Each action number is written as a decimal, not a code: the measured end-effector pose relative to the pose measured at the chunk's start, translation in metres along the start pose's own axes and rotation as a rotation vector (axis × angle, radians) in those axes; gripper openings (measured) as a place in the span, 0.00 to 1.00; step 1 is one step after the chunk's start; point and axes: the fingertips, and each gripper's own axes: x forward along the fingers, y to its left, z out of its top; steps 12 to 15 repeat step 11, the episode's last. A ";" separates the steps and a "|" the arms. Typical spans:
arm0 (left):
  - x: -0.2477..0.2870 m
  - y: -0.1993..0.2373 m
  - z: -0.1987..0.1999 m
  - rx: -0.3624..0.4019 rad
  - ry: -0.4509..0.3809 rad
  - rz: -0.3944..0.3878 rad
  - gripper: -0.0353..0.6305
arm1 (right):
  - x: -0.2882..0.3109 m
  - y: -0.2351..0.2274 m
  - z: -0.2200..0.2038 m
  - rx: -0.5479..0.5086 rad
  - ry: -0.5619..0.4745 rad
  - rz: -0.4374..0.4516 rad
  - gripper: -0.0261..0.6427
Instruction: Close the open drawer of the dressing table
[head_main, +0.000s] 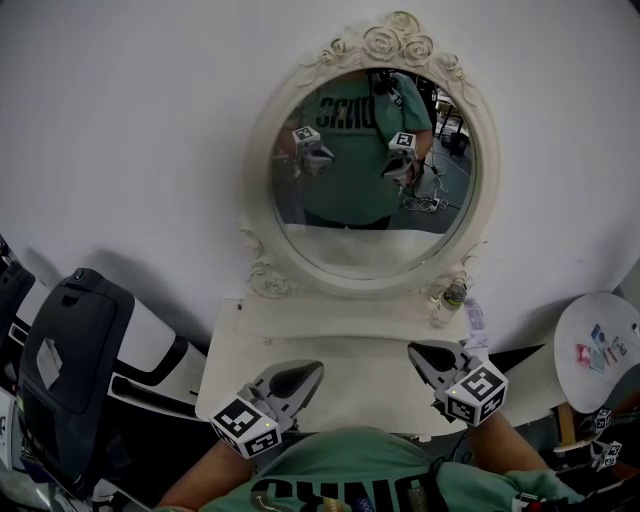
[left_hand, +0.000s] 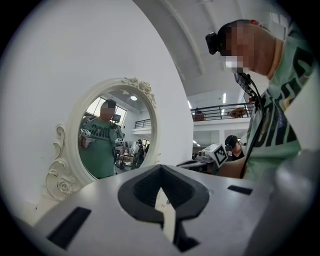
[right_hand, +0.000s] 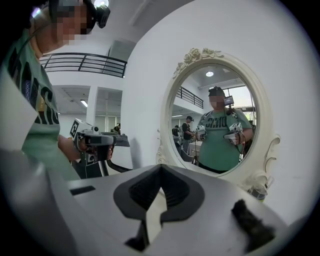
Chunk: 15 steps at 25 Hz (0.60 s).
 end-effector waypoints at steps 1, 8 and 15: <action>0.000 0.000 -0.001 -0.002 0.001 -0.001 0.06 | 0.000 0.000 0.000 -0.002 0.001 0.000 0.06; 0.003 -0.003 0.000 0.006 0.002 -0.011 0.06 | -0.001 -0.001 0.000 -0.008 0.005 -0.002 0.06; 0.002 -0.004 -0.001 0.005 0.003 -0.013 0.06 | -0.002 0.000 -0.001 -0.010 0.008 -0.001 0.06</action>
